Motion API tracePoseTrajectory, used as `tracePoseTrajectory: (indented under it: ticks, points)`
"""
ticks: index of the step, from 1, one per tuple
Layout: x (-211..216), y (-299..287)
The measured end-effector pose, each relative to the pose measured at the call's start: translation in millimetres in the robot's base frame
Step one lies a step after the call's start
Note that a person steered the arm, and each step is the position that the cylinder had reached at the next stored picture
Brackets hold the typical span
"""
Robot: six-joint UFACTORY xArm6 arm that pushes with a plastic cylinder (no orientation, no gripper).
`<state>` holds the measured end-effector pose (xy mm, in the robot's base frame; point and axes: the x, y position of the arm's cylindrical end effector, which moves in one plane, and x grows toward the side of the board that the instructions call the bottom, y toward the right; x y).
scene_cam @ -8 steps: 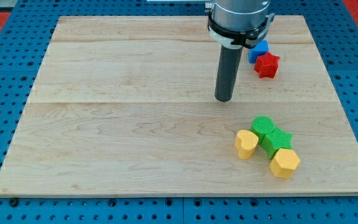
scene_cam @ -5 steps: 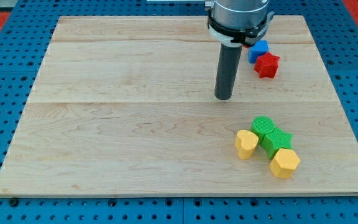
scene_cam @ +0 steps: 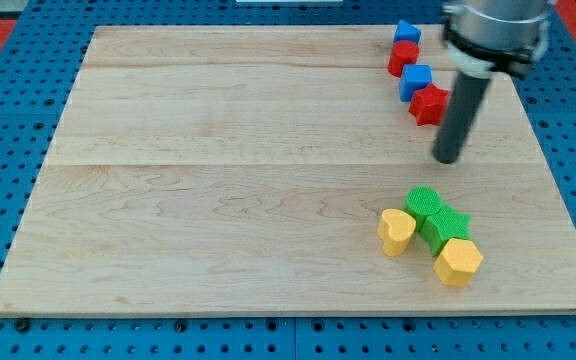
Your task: Nudge the yellow hexagon a bit left
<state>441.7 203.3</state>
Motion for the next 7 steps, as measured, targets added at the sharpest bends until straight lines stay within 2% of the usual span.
tracePoseTrajectory:
  ticks: [1, 2, 6, 7]
  points:
    - [24.2, 61.9]
    - [57.9, 85.6]
    - [116.5, 87.7]
    - [119.5, 89.7]
